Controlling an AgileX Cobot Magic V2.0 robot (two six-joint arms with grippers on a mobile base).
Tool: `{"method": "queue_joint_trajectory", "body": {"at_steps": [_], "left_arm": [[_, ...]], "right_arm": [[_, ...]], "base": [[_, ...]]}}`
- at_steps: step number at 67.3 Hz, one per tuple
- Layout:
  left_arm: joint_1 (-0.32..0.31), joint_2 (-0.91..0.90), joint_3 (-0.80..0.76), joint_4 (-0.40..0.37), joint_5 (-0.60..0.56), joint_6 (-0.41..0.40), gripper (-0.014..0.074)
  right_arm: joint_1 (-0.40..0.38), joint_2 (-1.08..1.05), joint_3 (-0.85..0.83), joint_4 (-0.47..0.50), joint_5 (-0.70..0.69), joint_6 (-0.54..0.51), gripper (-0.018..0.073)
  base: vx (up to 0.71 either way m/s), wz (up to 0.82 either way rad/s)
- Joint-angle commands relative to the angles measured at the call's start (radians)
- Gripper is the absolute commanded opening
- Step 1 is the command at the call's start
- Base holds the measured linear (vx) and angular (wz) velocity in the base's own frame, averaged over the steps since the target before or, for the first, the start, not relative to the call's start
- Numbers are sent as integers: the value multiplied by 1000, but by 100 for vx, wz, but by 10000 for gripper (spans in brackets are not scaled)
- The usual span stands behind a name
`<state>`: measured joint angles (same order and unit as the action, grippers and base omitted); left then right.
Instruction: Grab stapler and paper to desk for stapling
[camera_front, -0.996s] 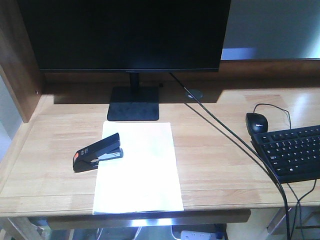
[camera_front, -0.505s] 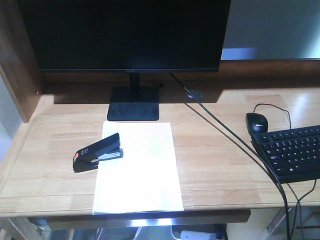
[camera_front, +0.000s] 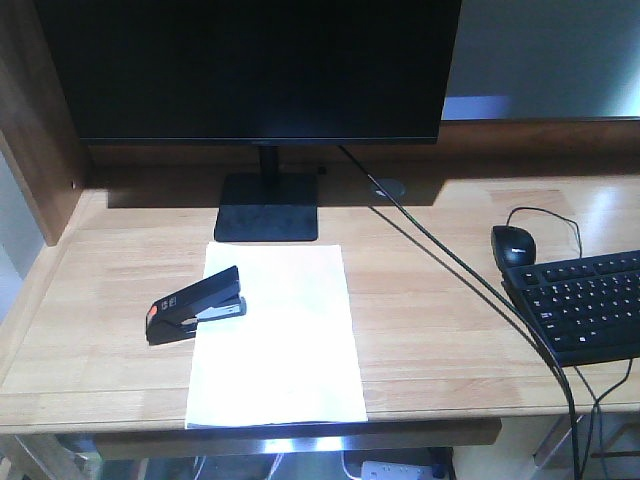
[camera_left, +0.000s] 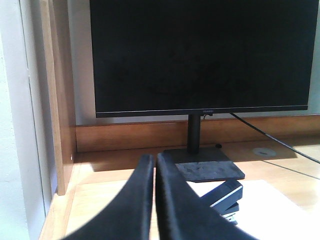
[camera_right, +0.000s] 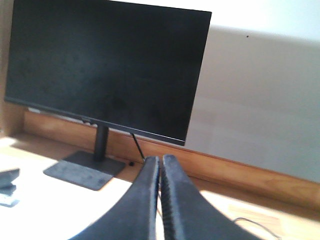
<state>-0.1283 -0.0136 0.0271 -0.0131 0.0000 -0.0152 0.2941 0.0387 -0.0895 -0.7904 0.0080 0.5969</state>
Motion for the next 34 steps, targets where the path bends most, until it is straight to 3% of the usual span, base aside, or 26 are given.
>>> {"method": "queue_joint_trajectory", "body": {"at_steps": [1,7,16,24,34], "left_arm": [[1,-15,29,-11,-74,-9,-7],[1,-15,29,-11,-74,-9,-7],[1,-15,28,-11,-74,-9,-7],[1,-15,28,-11,-74,-9,-7],[1,-15,28,-11,-74,-9,-7]], "right_arm": [[-5,10,-29,200,-34,-264,-9],[-5,10,-29,391,-34,-482,-9],[-5,10,-29,561,-36,-676,-9],[-21,10,-29,583,-35,-700,-9],[-145,10,-29,585,-39,-614,-9]], "base": [[0,0],[0,0],[0,0],[0,0],[0,0]]}}
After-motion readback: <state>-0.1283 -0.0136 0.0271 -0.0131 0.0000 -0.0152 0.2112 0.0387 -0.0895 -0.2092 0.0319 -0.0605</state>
